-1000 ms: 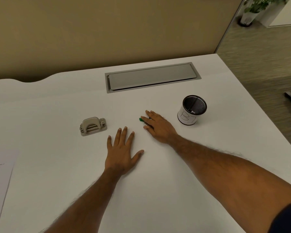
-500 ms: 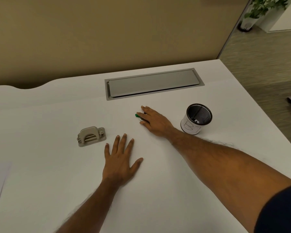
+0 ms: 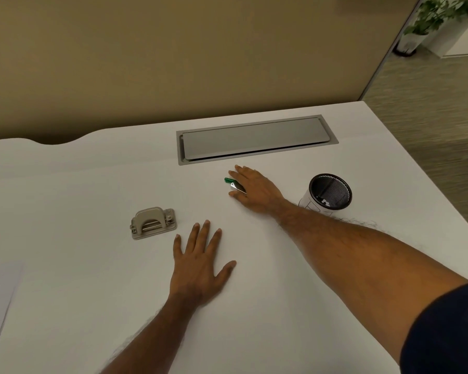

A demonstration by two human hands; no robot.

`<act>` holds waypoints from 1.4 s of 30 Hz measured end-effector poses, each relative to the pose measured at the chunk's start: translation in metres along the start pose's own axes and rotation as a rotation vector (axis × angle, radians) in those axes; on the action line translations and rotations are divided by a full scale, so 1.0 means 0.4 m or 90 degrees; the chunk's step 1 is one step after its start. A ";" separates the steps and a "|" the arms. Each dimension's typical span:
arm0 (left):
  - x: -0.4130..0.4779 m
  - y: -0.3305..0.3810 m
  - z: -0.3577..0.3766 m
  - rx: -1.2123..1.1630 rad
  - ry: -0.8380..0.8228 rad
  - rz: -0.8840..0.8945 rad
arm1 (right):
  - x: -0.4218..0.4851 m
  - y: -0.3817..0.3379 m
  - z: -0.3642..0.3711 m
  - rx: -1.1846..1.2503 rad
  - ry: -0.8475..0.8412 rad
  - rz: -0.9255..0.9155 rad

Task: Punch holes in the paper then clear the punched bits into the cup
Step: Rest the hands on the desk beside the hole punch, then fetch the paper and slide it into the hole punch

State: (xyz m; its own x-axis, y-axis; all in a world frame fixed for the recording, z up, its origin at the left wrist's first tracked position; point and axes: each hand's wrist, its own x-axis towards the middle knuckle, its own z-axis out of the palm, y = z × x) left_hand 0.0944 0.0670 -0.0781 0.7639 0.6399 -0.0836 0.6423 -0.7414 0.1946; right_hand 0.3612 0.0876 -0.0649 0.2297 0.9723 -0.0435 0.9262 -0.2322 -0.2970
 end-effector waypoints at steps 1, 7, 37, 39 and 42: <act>0.000 -0.001 0.000 -0.003 -0.001 0.001 | 0.001 0.000 -0.004 -0.014 -0.003 0.002; 0.009 -0.005 -0.007 0.026 -0.040 -0.007 | -0.031 -0.002 -0.041 -0.050 -0.002 0.012; -0.360 -0.112 -0.110 0.029 -0.039 -0.092 | -0.537 -0.382 0.106 -0.060 -0.049 0.068; -0.387 -0.129 -0.104 0.009 -0.012 -0.103 | -0.546 -0.411 0.125 -0.055 -0.049 0.076; -0.429 -0.164 -0.104 -0.018 -0.003 -0.141 | -0.543 -0.483 0.148 -0.052 -0.046 0.057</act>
State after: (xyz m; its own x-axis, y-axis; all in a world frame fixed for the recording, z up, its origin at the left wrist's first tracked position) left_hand -0.0815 0.0144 -0.0358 0.6053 0.7849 -0.1324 0.7920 -0.5772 0.1987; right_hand 0.1147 -0.0771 -0.0546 0.2937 0.9462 -0.1355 0.9249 -0.3171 -0.2097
